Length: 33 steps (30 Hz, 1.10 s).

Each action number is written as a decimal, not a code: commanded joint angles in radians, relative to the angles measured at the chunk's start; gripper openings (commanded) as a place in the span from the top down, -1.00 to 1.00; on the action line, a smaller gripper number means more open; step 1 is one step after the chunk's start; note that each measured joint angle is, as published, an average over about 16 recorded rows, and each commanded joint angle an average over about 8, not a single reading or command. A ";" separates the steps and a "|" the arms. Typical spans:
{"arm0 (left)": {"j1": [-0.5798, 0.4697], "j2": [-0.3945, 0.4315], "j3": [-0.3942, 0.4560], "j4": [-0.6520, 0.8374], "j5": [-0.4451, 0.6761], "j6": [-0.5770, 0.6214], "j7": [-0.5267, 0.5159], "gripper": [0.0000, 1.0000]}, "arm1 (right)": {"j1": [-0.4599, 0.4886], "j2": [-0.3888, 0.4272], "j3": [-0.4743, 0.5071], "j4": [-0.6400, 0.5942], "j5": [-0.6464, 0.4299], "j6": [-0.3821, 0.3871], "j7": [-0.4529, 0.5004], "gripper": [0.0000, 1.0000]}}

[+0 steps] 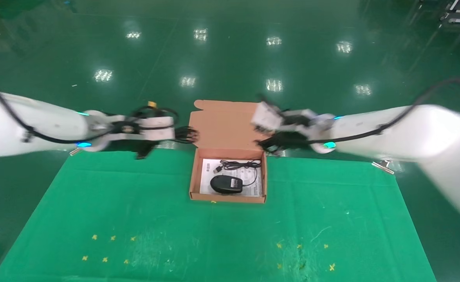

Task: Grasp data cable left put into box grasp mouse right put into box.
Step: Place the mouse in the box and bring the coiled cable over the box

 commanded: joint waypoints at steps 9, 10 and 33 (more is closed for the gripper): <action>0.055 0.185 -0.003 0.292 -0.143 -0.237 0.307 1.00 | 0.016 0.206 -0.001 0.180 -0.037 -0.010 0.055 -1.00; 0.058 0.198 -0.003 0.321 -0.161 -0.256 0.340 1.00 | 0.017 0.226 -0.002 0.201 -0.041 -0.012 0.065 -1.00; 0.066 0.239 0.090 0.474 -0.570 -0.317 0.691 -1.00 | 0.017 0.339 -0.032 0.404 -0.163 -0.001 0.247 -1.00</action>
